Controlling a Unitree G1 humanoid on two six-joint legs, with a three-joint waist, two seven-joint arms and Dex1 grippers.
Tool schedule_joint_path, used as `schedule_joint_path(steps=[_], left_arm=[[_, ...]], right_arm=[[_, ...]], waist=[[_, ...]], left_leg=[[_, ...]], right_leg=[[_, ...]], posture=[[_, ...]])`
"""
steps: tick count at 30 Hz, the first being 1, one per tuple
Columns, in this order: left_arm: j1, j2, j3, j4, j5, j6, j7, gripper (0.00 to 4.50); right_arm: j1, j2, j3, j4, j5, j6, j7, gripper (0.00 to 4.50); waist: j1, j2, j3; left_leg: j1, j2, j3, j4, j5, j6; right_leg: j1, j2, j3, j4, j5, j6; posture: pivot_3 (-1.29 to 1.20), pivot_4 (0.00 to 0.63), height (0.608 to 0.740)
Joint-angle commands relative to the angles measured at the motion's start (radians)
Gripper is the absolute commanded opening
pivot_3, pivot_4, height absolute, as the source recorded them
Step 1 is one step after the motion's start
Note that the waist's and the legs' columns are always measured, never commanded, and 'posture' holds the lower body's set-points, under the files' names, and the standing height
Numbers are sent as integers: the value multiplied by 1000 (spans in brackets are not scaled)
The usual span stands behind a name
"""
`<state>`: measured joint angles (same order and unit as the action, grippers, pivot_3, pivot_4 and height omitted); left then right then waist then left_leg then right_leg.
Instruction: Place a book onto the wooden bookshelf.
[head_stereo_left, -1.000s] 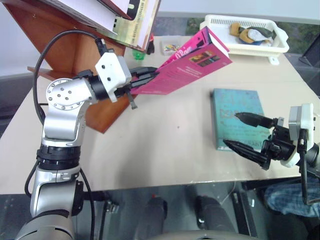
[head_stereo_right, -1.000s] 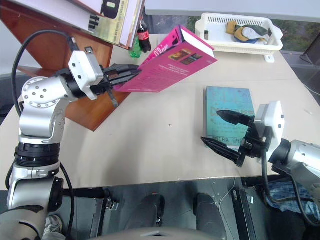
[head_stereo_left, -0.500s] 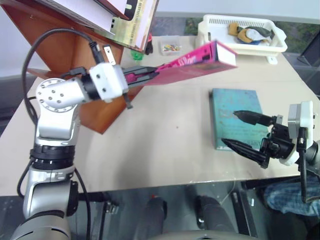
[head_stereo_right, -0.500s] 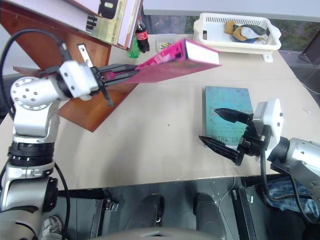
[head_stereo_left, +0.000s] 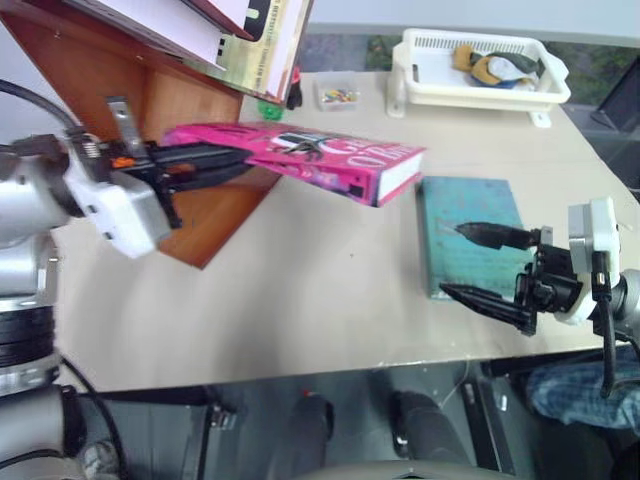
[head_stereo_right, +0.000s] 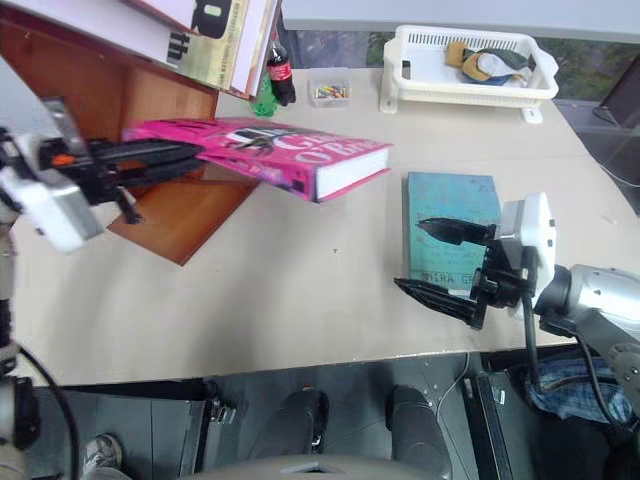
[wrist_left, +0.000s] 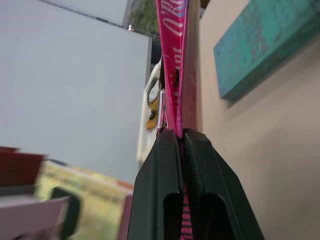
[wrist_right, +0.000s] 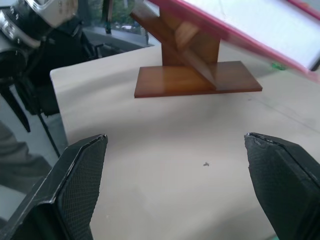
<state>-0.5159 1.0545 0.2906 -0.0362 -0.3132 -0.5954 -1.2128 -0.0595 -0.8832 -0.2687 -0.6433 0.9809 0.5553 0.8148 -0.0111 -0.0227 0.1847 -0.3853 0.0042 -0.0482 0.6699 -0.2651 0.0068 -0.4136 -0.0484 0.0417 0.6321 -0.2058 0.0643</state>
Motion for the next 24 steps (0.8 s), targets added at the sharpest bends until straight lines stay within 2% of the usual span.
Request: schedule_joint_path(steps=[1, 9, 15, 19, 24], left_arm=[[13, 58, 76, 26, -44, -25, -17, 32], [135, 150, 205, 87, -143, -27, -141, 32], [174, 222, 299, 287, -124, -135, -240, 32], [113, 294, 272, 481, -114, -238, -296, 32], [-61, 351, 138, 716, -42, -343, -312, 32]], right_arm=[[-48, 11, 5, 15, -27, -38, 45, 4500], [-119, 47, 55, 64, -73, -46, 96, 4500], [-156, 74, 84, 92, -100, -48, 126, 4500], [-173, 84, 90, 98, -110, -47, 133, 4500], [-184, 88, 92, 95, -119, -49, 135, 4500]], waist=[[-1, 0, 0], [-4, 0, 0], [-5, 1, 0], [-3, 1, 0], [-1, 0, 0]], left_leg=[[0, 0, 0, 0, 0, 0], [1, 2, 1, 0, 0, 0], [1, 2, 2, -1, 0, 0], [1, 2, 2, -1, 0, 0], [1, 1, 2, -1, 0, 0]], right_leg=[[0, 0, 0, 0, 0, 0], [-1, 1, 0, 1, 0, 0], [-1, 1, 0, 1, 0, 0], [-1, 1, 0, 1, -1, -1], [-1, 1, 0, 1, -1, 0]], posture=[[0, 150, 740], [0, 150, 740], [0, 150, 740], [0, 150, 740], [0, 150, 740]])
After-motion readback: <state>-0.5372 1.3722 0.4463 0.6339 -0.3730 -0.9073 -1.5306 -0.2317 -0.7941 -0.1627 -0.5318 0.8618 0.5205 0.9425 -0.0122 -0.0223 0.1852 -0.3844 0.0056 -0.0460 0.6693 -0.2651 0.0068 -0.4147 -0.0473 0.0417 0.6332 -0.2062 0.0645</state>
